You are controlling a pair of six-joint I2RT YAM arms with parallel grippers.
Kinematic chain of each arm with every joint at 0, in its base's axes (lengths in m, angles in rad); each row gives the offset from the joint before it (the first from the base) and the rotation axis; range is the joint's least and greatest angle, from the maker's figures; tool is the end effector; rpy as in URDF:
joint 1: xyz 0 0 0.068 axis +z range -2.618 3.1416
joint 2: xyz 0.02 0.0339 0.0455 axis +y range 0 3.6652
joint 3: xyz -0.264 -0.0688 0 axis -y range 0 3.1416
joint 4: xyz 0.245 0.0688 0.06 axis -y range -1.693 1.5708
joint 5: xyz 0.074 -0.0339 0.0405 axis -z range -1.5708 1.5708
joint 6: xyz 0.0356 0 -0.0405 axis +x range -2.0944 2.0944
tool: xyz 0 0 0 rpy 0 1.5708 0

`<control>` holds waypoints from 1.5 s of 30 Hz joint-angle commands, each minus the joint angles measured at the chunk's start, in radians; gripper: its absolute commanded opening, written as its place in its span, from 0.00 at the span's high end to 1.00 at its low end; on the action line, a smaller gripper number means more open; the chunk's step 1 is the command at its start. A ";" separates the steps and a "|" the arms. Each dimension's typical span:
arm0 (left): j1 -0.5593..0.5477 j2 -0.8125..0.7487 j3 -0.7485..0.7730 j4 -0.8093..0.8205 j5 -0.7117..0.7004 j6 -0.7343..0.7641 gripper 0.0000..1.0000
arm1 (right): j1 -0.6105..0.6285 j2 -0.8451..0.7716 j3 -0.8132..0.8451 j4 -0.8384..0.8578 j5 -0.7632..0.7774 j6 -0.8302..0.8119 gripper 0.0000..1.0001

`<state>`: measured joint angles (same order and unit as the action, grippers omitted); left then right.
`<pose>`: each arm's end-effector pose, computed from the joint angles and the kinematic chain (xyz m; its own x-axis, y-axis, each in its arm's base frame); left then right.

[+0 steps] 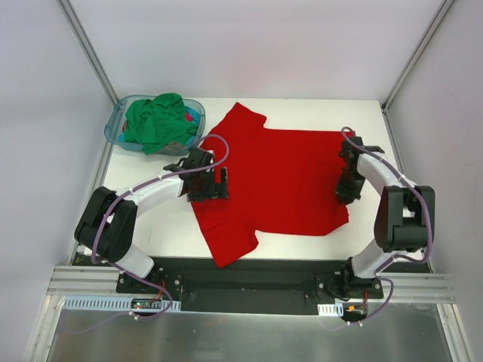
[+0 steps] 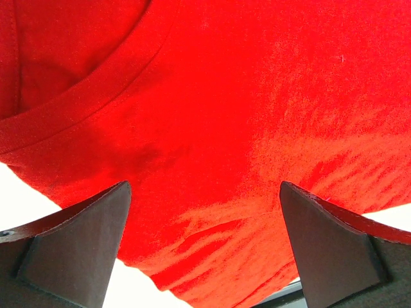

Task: Fold and stack the t-shirts
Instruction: Flatten out the tshirt

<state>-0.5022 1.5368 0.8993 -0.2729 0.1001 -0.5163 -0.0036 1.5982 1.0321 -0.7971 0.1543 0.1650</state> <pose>0.2707 -0.1527 0.1933 -0.8650 -0.0854 -0.4945 0.1215 0.9205 -0.3715 0.2887 -0.0065 0.1898 -0.9594 0.1658 -0.2280 0.1955 0.9740 -0.1145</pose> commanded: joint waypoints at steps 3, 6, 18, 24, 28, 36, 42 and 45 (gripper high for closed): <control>0.004 -0.024 -0.023 0.004 0.067 0.013 0.01 | 0.194 0.179 0.270 -0.235 0.174 0.175 0.84; 0.004 -0.032 -0.031 0.004 0.064 0.018 0.01 | 0.289 0.293 0.400 -0.267 0.171 0.212 0.71; 0.004 -0.040 -0.054 0.004 0.050 0.018 0.01 | 0.387 0.188 0.410 -0.168 0.176 0.189 0.22; 0.004 -0.018 -0.053 0.003 0.049 0.016 0.01 | 0.280 0.028 0.111 0.015 -0.020 0.209 0.25; 0.004 -0.006 -0.051 0.004 0.046 0.012 0.01 | 0.240 0.032 0.066 0.104 -0.084 0.189 0.34; 0.004 0.014 -0.050 0.003 0.018 0.009 0.01 | 0.228 0.101 0.088 0.108 -0.053 0.171 0.51; 0.004 0.034 -0.043 0.001 0.006 0.007 0.01 | 0.228 0.132 0.080 0.107 -0.041 0.168 0.56; 0.004 0.049 -0.037 -0.005 -0.011 0.007 0.01 | 0.228 0.132 0.082 0.111 -0.042 0.166 0.68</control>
<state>-0.5022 1.5517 0.8524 -0.2668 0.1356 -0.5129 0.2264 1.7317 1.0943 -0.6884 0.1047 0.3344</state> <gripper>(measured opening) 0.990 0.402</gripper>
